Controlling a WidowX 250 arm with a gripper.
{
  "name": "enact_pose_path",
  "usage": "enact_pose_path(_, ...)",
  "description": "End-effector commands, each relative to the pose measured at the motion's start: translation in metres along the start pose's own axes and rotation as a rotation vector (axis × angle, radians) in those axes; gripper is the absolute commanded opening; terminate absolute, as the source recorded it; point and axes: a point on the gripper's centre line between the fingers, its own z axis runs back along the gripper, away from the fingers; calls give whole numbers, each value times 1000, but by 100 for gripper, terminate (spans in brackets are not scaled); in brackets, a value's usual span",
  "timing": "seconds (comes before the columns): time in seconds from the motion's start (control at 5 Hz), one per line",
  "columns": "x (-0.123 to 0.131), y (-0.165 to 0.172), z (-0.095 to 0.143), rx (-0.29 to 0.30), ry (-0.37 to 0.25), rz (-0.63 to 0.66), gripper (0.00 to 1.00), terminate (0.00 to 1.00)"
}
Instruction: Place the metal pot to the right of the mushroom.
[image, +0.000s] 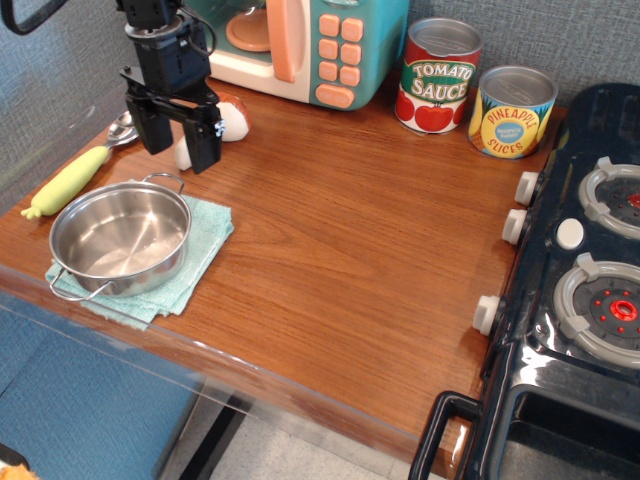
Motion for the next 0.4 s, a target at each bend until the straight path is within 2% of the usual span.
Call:
enact_pose_path(0.0, -9, -32, 70, 103, -123, -42, 100, 0)
enact_pose_path(0.2, -28, -56, 76, 95, -67, -55, 100, 0)
